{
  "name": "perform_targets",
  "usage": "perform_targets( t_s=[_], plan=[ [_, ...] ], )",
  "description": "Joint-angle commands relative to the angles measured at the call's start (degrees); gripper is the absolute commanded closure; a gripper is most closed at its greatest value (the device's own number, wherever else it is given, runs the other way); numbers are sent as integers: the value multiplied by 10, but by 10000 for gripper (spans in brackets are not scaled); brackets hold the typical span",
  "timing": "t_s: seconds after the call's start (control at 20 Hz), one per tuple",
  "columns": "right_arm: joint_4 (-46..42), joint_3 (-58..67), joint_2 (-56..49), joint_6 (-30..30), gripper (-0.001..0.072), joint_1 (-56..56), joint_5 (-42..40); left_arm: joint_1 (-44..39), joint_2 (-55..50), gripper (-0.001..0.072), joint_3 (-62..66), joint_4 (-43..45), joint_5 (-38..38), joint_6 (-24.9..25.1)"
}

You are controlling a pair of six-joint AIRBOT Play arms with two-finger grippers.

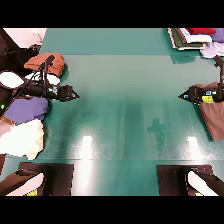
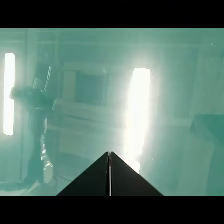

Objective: Fold the shirts.

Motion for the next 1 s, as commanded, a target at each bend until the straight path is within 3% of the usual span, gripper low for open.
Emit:
perform_targets(
  t_s=[0.0,0.55,0.75,0.85,0.9,0.95],
  plan=[
    [0,1,0,0,695,0,1,0,0,682,0,0,0,0],
    [0,1,0,0,694,0,3,0,0,682,0,0,0,0],
    [0,1,0,0,695,0,3,0,0,682,0,-21,65,-4],
    [0,1,0,0,695,0,3,9,0,678,11,-12,128,20],
    [0,1,0,0,695,0,3,20,0,457,29,6,155,38],
    [0,1,0,0,695,0,3,33,0,155,51,33,190,41]
  ],
)
